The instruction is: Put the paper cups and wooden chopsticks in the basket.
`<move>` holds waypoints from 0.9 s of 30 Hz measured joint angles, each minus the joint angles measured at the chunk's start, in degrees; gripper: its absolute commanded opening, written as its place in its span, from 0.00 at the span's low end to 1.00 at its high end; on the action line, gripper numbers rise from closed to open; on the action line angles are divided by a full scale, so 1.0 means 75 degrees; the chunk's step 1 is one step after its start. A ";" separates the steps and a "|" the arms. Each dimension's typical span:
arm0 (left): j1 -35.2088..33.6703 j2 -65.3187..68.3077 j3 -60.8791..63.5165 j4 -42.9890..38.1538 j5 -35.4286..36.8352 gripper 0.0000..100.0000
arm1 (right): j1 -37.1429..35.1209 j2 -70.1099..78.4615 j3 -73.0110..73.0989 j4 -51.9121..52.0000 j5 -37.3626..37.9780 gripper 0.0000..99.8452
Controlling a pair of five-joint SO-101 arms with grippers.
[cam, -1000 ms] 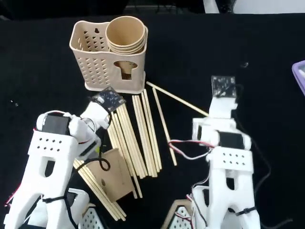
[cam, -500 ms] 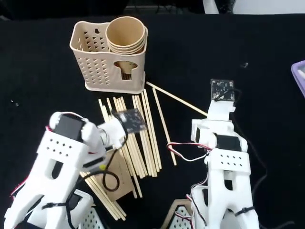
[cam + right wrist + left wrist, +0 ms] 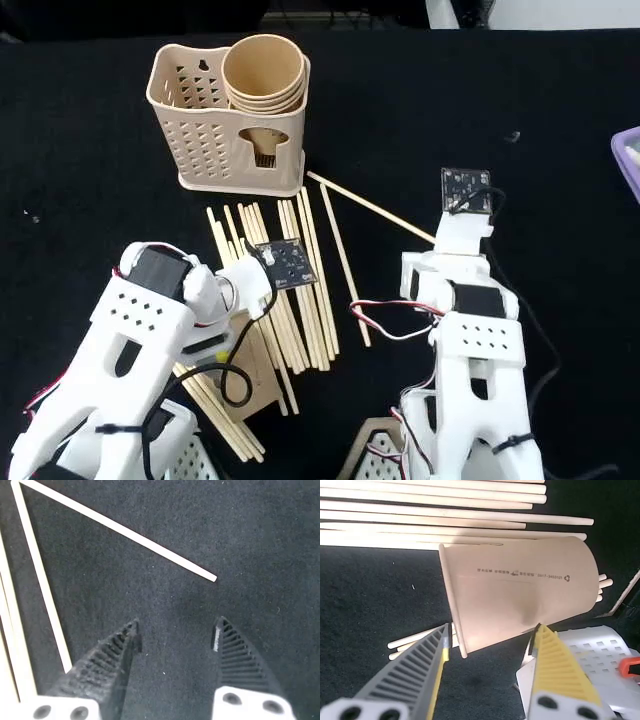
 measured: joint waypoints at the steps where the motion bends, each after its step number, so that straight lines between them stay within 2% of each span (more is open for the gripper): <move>1: 0.0000 0.0000 0.0000 0.0000 -0.0059 0.27 | 0.0000 0.0000 0.0000 0.0000 0.0000 0.23; 8: 0.0340 0.0000 0.0727 -0.0012 -0.0352 0.25 | 0.0000 0.0000 0.0000 0.0000 0.0000 0.23; 14: 0.0727 -0.0012 0.0762 0.0316 -0.0434 0.03 | 0.0000 0.0000 0.0000 0.0000 0.0000 0.23; 18: 0.0891 -0.0012 0.0211 0.1067 -0.0457 0.03 | 0.0000 0.0000 0.0000 0.0000 0.0000 0.23; 27: 0.0938 -0.0035 -0.0574 0.1184 0.0023 0.03 | 0.0000 0.0000 0.0000 0.0000 0.0000 0.23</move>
